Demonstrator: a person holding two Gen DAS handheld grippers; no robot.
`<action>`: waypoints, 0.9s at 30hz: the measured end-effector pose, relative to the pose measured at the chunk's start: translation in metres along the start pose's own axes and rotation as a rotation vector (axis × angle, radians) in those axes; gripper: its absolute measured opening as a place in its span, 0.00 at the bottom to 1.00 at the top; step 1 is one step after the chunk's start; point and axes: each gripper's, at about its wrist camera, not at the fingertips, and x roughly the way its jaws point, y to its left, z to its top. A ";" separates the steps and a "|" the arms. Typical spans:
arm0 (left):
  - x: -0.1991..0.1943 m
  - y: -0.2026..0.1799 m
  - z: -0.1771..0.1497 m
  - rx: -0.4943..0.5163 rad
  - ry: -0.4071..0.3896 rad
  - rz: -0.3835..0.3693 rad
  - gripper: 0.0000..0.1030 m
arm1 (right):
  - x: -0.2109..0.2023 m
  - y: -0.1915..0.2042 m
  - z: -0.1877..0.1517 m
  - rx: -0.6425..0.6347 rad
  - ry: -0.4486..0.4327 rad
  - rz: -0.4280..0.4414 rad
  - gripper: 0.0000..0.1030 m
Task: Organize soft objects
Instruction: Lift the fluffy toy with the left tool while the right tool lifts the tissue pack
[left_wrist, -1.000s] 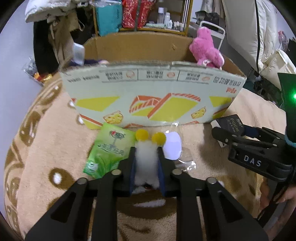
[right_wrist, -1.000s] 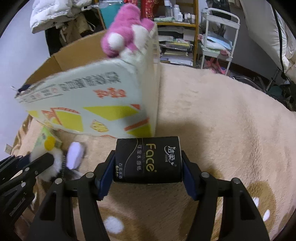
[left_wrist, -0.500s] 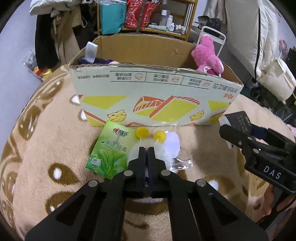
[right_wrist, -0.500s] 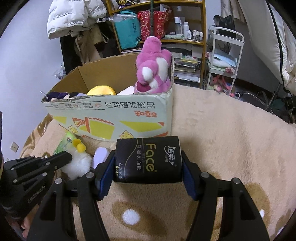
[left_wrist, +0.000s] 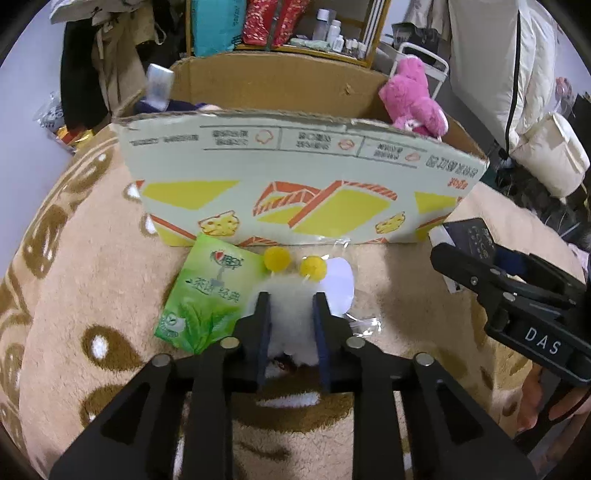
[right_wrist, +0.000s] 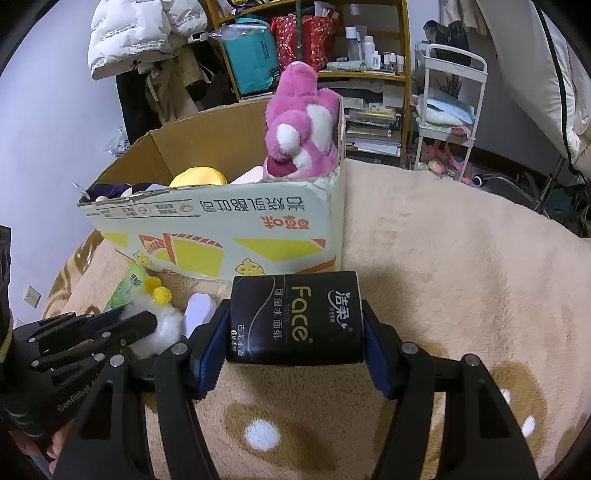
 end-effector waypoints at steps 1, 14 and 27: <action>0.002 -0.002 0.000 0.007 0.004 0.002 0.29 | 0.002 -0.001 0.000 0.004 0.004 0.001 0.66; 0.029 -0.011 0.001 0.014 0.057 0.016 0.21 | 0.012 -0.004 0.000 0.018 0.031 0.004 0.66; -0.003 -0.013 0.004 0.023 -0.030 -0.017 0.02 | -0.011 0.007 0.000 -0.017 -0.054 -0.002 0.66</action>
